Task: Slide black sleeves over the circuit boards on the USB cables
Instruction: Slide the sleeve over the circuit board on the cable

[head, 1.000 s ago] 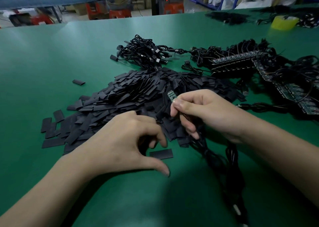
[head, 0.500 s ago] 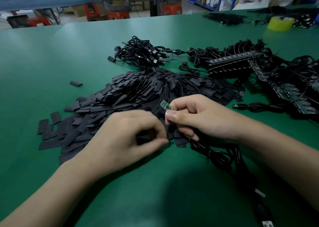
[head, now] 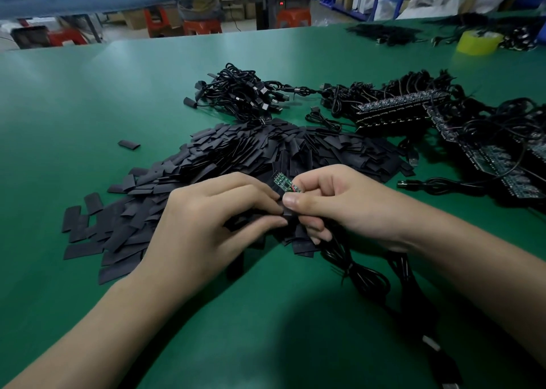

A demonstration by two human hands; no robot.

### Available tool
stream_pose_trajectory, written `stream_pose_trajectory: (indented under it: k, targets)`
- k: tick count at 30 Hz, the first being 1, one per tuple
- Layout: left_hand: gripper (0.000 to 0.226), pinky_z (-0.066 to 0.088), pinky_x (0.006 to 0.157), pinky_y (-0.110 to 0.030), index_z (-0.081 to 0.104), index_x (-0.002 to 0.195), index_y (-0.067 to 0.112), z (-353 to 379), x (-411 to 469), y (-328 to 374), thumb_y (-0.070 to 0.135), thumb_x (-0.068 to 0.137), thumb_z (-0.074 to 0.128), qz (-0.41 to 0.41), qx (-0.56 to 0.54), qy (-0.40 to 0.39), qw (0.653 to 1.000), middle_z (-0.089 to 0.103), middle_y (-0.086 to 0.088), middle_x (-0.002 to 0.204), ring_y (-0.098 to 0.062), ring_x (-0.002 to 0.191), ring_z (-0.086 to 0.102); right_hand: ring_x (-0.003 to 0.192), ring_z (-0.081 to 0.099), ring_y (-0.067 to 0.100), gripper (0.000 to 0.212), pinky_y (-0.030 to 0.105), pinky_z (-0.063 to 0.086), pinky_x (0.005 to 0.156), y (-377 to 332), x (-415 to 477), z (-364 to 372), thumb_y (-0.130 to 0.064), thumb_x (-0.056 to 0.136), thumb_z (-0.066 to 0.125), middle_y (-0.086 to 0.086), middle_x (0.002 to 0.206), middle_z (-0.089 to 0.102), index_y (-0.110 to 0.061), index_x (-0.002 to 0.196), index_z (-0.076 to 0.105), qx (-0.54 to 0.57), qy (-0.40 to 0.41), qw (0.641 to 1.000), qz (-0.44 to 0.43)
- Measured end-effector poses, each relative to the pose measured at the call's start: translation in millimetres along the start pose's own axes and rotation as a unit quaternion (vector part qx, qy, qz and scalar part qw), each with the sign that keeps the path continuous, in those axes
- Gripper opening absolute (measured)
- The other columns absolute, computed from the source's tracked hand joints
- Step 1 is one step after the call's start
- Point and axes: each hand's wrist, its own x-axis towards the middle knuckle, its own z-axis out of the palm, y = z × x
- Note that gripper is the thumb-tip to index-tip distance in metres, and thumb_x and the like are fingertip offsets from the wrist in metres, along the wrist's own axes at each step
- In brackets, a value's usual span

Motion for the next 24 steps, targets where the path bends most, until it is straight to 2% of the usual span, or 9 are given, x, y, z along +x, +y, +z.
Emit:
stream_pose_trajectory:
  k: [5, 8, 11, 13, 18, 24]
  targets:
    - [0.029, 0.056, 0.082, -0.026, 0.08, 0.105, 0.014, 0.8, 0.5, -2.7, 0.032, 0.082, 0.083, -0.058, -0.001, 0.001, 0.998, 0.074, 0.007, 0.098, -0.004, 0.09, 0.069, 0.049, 0.042, 0.014, 0.03, 0.027, 0.048, 0.06, -4.0, -0.8, -0.2, -0.016, 0.106, 0.052, -0.001, 0.057, 0.047, -0.014, 0.076, 0.054, -0.045, 0.008, 0.999, -0.013]
    - [0.027, 0.054, 0.082, -0.02, 0.081, 0.104, 0.015, -1.0, 1.7, -3.0, 0.032, 0.083, 0.083, -0.073, 0.006, 0.023, 0.997, 0.073, 0.005, 0.095, -0.004, 0.086, 0.068, 0.058, 0.04, 0.016, 0.036, 0.026, 0.049, 0.064, -7.5, -1.3, -2.0, -0.017, 0.11, 0.041, 0.0, 0.062, 0.044, -0.011, 0.076, 0.052, -0.044, 0.01, 0.998, -0.035]
    - [0.024, 0.051, 0.082, -0.018, 0.082, 0.1, 0.014, -3.5, 2.6, -5.2, 0.028, 0.08, 0.085, -0.106, 0.009, 0.06, 0.993, 0.073, 0.003, 0.092, -0.005, 0.084, 0.068, 0.059, 0.043, 0.015, 0.025, 0.027, 0.05, 0.067, -8.0, -1.4, -7.3, -0.013, 0.11, 0.041, 0.0, 0.063, 0.047, -0.004, 0.103, 0.063, -0.054, 0.028, 0.997, -0.043]
    - [0.022, 0.05, 0.082, -0.016, 0.083, 0.098, 0.015, -5.3, 3.0, -6.7, 0.027, 0.079, 0.084, -0.126, 0.01, 0.074, 0.989, 0.074, 0.003, 0.091, -0.003, 0.083, 0.068, 0.058, 0.046, 0.015, 0.018, 0.031, 0.05, 0.068, -6.9, -2.1, -10.7, -0.013, 0.109, 0.044, -0.001, 0.062, 0.052, -0.004, 0.114, 0.059, -0.069, 0.03, 0.996, -0.044]
    - [0.02, 0.049, 0.079, -0.016, 0.083, 0.096, 0.017, -7.1, 3.2, -8.8, 0.027, 0.08, 0.084, -0.143, 0.007, 0.081, 0.986, 0.073, 0.005, 0.087, -0.004, 0.081, 0.068, 0.055, 0.049, 0.02, 0.012, 0.03, 0.048, 0.063, -7.7, -4.0, -12.7, -0.014, 0.107, 0.047, 0.003, 0.06, 0.057, -0.007, 0.099, 0.053, -0.067, 0.02, 0.997, -0.04]
    - [0.019, 0.046, 0.076, -0.013, 0.083, 0.095, 0.015, -5.5, 1.9, -8.5, 0.025, 0.079, 0.085, -0.133, 0.008, 0.08, 0.988, 0.071, 0.004, 0.084, -0.001, 0.079, 0.065, 0.051, 0.048, 0.02, 0.012, 0.031, 0.051, 0.062, -6.3, -4.9, -11.4, -0.012, 0.106, 0.049, 0.004, 0.058, 0.057, -0.005, 0.097, 0.054, -0.016, 0.002, 1.0, -0.022]
